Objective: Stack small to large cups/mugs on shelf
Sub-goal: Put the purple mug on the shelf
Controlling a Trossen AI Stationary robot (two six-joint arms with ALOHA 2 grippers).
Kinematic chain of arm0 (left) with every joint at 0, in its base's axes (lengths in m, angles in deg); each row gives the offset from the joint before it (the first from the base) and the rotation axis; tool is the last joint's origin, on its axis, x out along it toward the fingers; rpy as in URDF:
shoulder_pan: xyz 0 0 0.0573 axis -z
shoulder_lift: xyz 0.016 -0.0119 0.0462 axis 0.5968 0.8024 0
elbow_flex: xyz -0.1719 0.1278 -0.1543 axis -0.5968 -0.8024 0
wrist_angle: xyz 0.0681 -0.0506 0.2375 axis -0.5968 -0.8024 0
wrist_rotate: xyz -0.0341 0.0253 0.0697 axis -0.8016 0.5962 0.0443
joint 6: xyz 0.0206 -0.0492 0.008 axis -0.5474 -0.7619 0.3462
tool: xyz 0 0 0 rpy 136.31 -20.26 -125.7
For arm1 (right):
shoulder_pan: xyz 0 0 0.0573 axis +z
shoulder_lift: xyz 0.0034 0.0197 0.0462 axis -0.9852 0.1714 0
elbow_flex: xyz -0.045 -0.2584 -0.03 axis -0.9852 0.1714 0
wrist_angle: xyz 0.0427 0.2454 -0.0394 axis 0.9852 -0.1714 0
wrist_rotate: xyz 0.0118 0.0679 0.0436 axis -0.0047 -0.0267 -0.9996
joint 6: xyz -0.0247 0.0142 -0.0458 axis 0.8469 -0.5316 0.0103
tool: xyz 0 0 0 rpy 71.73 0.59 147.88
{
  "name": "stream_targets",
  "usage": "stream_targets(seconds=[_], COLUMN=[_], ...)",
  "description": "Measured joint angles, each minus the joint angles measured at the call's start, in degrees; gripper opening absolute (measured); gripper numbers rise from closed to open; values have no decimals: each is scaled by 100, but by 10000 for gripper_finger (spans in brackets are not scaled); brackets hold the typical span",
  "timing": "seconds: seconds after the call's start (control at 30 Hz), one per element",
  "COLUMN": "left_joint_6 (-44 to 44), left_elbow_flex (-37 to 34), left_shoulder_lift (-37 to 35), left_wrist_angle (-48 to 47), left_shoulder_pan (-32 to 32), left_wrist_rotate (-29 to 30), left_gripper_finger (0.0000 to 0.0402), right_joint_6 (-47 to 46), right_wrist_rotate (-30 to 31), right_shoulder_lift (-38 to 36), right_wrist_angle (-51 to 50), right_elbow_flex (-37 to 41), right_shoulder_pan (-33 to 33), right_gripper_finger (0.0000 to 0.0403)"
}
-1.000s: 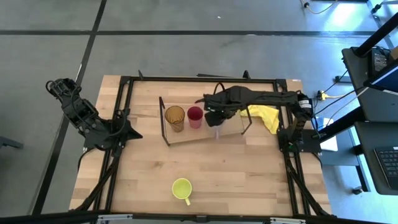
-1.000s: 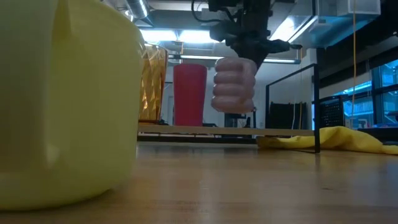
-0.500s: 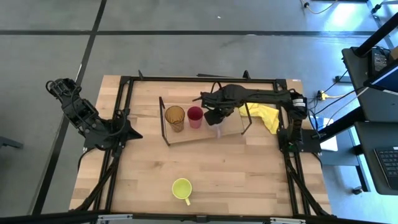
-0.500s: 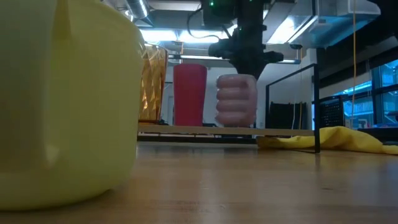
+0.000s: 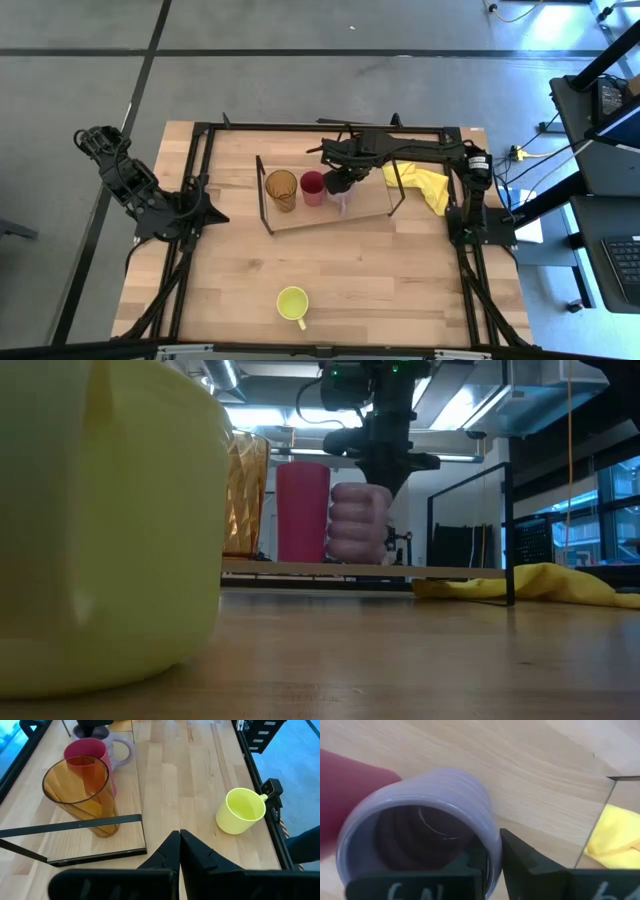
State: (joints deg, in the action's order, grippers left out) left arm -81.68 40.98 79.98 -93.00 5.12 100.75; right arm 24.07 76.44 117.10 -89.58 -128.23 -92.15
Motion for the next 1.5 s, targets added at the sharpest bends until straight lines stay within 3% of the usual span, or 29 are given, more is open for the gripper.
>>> stream_targets(seconds=[0.43, 1.33, 1.5], left_joint_6=[24, 28, 27], left_elbow_flex=[1, 1, 0], left_shoulder_lift=[2, 2, 1], left_wrist_angle=[-42, -44, -44], left_shoulder_pan=[2, 2, 2], left_wrist_rotate=[0, 0, 0], left_gripper_finger=[3, 3, 3], right_joint_6=[183, 344, 440], right_wrist_rotate=[-77, -116, 216], right_shoulder_lift=[-2, -9, -11], right_wrist_angle=[-124, -62, -59], right_elbow_flex=[0, -2, -2], right_shoulder_pan=[-26, 77, 167], right_gripper_finger=[46, 119, 126])
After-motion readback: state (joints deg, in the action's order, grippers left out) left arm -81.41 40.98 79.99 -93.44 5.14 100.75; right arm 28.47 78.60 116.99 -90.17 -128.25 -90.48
